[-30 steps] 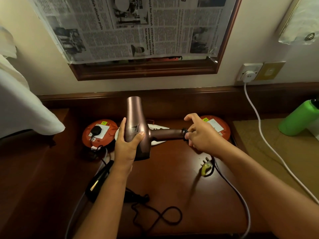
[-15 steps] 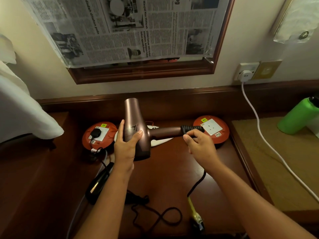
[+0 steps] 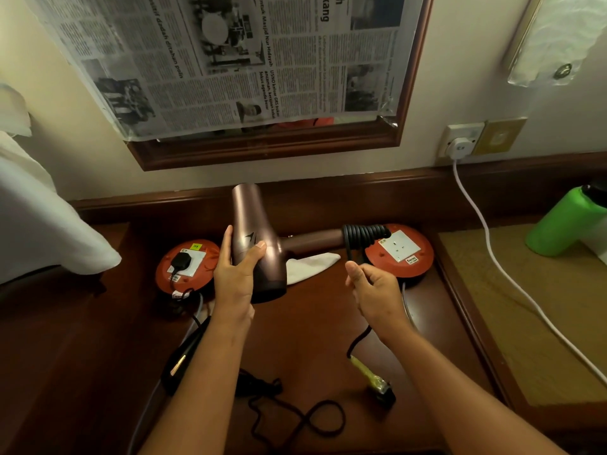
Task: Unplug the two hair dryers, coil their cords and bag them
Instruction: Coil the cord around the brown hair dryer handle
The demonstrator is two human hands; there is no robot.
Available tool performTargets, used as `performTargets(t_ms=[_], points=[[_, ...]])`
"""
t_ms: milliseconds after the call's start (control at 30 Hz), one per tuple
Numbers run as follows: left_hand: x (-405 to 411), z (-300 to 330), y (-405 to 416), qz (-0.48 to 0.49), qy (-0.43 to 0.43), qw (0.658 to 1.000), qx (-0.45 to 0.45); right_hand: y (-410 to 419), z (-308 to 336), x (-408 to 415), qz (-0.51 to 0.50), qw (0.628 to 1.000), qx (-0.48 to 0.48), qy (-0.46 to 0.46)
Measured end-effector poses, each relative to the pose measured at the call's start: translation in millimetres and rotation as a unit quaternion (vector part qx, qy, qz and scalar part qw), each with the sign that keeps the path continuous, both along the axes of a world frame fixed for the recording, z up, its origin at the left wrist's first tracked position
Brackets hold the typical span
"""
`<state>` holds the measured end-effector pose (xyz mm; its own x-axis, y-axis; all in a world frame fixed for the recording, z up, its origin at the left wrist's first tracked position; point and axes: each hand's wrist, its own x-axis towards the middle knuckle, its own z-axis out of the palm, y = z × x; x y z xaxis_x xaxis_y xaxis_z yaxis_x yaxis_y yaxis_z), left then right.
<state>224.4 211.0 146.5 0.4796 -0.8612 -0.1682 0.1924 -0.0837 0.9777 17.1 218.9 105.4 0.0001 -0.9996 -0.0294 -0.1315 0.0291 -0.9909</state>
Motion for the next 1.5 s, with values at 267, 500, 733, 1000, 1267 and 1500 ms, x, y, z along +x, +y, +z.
performTargets(t_ms=[267, 500, 733, 1000, 1267, 1500], points=[[-1, 2, -1, 0.0, 0.024, 1.0, 0.003, -7, -9, -6, 0.05, 0.994, 0.048, -0.086], [-2, 4, 0, -0.015, 0.033, 0.999, 0.012, -10, -15, -10, 0.077, 0.973, 0.156, -0.151], [7, 5, -1, -0.044, 0.048, 0.998, 0.025, -29, -18, -25, 0.125, 0.971, 0.133, -0.155], [14, 11, -1, -0.085, 0.044, 0.995, 0.017, -54, -12, -31, 0.124, 0.984, 0.13, 0.005], [26, 10, 5, -0.132, 0.028, 0.99, 0.038, -73, 15, -56, 0.197, 0.975, 0.085, 0.059], [38, 3, 10, -0.21, 0.02, 0.975, 0.069, -94, 43, -47, 0.232, 0.958, 0.008, 0.167]])
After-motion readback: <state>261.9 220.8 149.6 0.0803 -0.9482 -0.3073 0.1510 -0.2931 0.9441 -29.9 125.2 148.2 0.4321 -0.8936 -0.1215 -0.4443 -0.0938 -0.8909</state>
